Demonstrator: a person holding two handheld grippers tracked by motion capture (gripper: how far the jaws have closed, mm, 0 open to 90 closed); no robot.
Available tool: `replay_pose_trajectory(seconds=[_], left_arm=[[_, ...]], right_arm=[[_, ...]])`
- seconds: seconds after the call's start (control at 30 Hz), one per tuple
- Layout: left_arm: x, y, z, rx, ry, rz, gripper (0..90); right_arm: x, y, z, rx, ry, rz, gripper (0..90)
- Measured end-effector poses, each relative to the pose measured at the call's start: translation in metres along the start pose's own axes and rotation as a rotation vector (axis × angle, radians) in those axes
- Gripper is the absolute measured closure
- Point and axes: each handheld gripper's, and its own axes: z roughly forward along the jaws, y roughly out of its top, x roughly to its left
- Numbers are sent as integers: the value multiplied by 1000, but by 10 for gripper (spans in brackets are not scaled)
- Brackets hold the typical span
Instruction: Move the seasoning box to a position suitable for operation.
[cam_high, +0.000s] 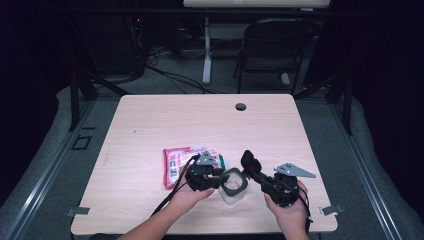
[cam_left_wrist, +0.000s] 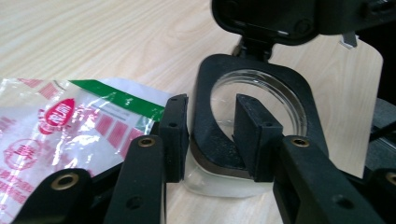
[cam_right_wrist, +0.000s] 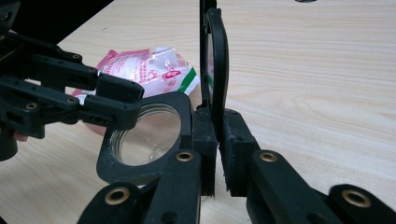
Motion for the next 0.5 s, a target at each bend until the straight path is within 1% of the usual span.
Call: replay_pose_trajectory(seconds=[0.07,0.17,0.27,0.3,0.4,0.43,0.47,0.5], left_arm=[[0,0,0,3,1,2,654],[-2,-1,-1,-1,-2,-2,651],[-2,-2,-2,-4,2,-2,653],[-2,-2,-3,-8,-6,-6,653],[-3,-4,-4,-14,-7,-12,653],[-5,-4,-5,-20,8,-15,653],[-5,-4,-5,-20,8,-15,653],[-4,-5,-6,-21,-7,-15,654]], right_arm=[[-1,6,4,14,-2,-7,858],[-3,9,7,20,-8,-8,859],[-4,11,12,10,-6,-2,853],[-5,12,13,13,-6,-8,851],[-6,14,17,7,-3,-4,843],[-6,15,19,5,-3,-4,838],[-6,16,20,5,3,-8,836],[-6,16,21,-1,4,-2,834]])
